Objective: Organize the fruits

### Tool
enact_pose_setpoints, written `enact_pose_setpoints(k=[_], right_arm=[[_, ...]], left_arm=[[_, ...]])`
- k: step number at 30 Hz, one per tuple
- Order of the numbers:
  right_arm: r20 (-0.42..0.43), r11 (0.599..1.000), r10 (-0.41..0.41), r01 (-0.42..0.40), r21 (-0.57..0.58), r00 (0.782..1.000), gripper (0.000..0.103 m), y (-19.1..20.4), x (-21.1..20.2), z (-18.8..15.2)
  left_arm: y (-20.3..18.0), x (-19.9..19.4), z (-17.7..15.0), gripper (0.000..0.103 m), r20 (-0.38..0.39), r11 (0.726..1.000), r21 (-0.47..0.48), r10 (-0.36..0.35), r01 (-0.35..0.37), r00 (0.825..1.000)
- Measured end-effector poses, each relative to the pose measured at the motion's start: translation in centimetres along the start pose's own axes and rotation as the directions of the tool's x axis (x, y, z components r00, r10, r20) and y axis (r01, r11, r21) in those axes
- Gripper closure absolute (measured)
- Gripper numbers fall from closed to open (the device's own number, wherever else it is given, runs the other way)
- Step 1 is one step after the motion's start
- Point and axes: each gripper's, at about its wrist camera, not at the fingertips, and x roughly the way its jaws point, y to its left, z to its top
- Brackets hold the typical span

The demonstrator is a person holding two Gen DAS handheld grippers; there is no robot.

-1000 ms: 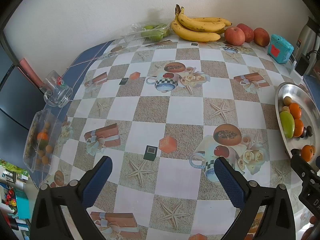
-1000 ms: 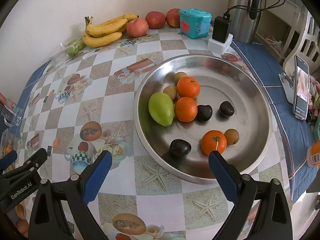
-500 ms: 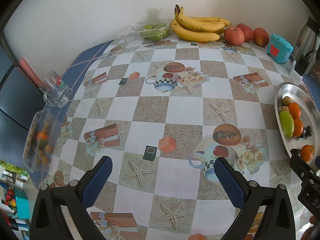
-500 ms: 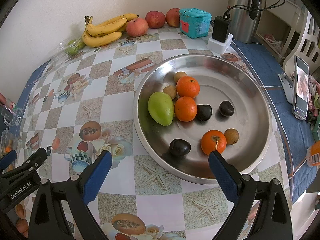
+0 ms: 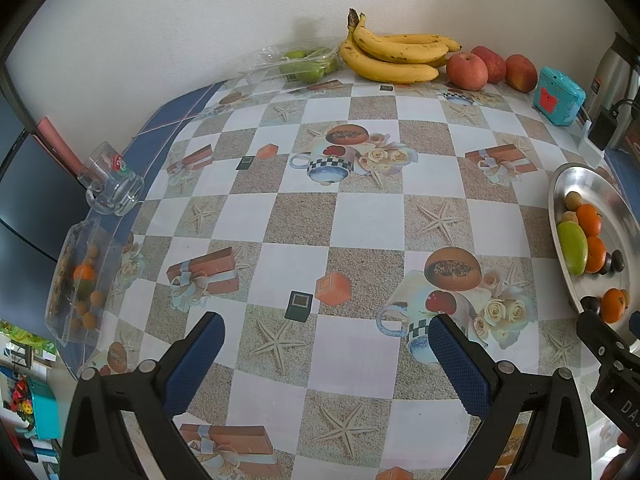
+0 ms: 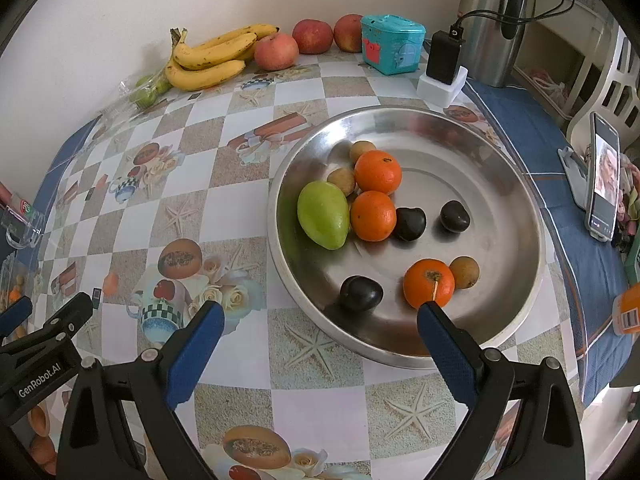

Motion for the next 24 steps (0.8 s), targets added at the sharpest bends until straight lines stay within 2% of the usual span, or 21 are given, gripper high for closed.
enact_pose_setpoints(k=[24], right_arm=[[0.003,1.0,-0.012,0.012,0.019,1.0,0.006,-0.35,0.1,-0.04]], left_arm=[[-0.08,0.02,0.01,0.0,0.001,1.0,0.0,0.0,0.0,1.0]])
